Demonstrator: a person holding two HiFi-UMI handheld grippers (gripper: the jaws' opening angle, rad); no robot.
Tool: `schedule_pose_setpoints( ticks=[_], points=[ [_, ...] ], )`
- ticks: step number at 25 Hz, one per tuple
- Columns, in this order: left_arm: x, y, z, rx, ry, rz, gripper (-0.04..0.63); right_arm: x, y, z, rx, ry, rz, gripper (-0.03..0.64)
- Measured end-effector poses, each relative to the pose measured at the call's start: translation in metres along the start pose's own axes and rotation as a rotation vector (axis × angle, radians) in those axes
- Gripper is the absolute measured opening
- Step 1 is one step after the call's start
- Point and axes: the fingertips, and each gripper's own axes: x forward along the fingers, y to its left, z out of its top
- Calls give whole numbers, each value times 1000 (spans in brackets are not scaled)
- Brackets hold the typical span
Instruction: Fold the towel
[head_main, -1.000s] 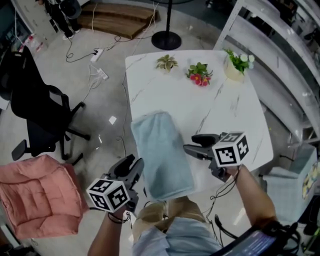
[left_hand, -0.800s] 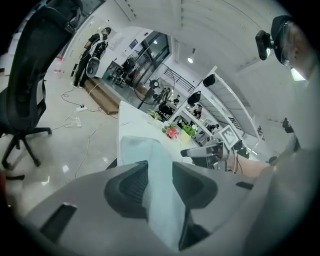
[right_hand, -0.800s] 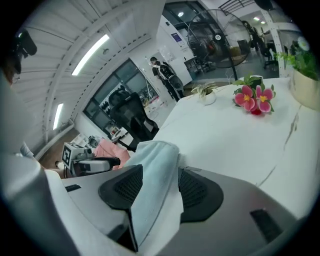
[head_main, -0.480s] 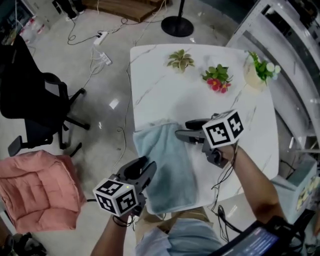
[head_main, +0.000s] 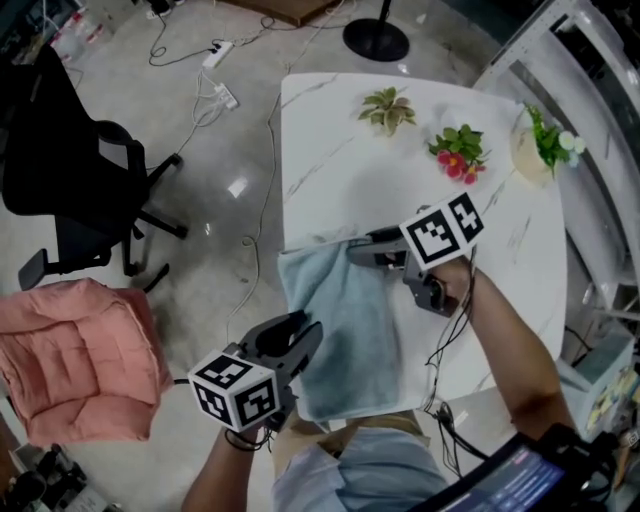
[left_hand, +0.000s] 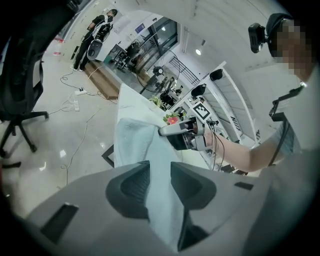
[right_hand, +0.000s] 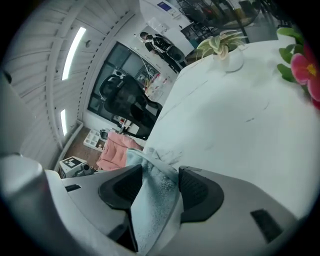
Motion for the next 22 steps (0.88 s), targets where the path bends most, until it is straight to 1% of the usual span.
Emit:
schedule_pose_setpoints(
  ticks=[1, 3, 4, 7, 12, 16, 18, 22],
  points=[
    [-2, -1, -2, -4, 1, 1, 133, 2, -1, 1, -11, 12, -9, 237],
    [-3, -3, -6, -16, 5, -1, 130, 5, -4, -1, -39, 36, -37, 165],
    [-3, -4, -10, -22, 11, -3, 129, 7, -5, -3, -55, 46, -47, 143],
    [-2, -7, -21, -32, 36, -14, 124, 7, -3, -4, -106, 44, -44, 97],
    [-2, -17, -33, -42, 64, -26, 120, -3, 12, 3, -193, -26, -17, 83],
    [-3, -25, -38, -74, 63, -47, 120, -12, 26, 6, -264, -74, 1, 80],
    [-5, -26, -42, -81, 65, -40, 120, -16, 31, 7, -285, -85, 11, 80],
    [-9, -26, -43, -87, 48, 0, 104, -18, 37, 7, -313, -81, 36, 81]
  ],
)
